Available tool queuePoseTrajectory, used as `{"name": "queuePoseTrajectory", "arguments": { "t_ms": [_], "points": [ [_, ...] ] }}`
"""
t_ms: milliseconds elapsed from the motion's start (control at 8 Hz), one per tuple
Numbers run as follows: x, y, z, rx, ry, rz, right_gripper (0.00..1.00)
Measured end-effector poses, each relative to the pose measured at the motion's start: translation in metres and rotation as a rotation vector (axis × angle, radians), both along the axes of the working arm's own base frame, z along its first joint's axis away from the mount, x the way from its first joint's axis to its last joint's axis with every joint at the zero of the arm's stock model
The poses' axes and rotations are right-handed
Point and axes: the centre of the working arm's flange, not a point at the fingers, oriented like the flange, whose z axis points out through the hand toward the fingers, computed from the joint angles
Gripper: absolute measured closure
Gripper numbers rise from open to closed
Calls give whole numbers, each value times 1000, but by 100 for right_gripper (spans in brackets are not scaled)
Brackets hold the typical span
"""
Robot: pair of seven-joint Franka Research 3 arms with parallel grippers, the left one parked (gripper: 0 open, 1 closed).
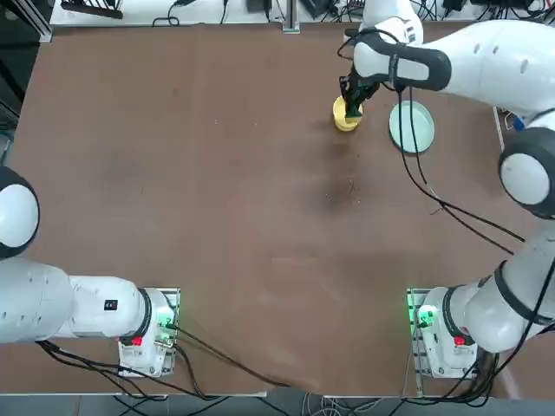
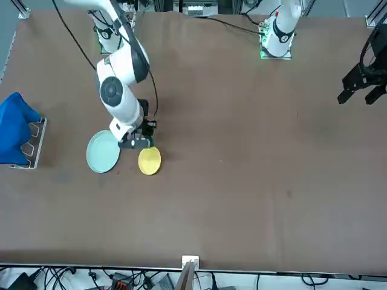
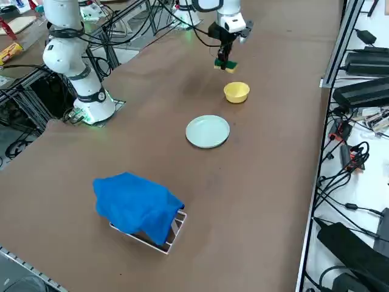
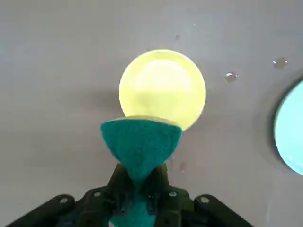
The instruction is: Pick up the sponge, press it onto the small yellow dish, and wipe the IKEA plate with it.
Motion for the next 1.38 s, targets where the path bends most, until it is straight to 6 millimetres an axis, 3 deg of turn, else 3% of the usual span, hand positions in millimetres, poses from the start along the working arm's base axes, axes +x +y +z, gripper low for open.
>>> {"name": "queuePoseTrajectory", "arguments": {
  "t_ms": [500, 1000, 1375],
  "points": [
    [36, -12, -45, 6, 34, 54, 81],
    [44, -10, -80, 2, 69, 74, 80],
    [44, -12, -90, 1, 82, 97, 80]
  ]
}}
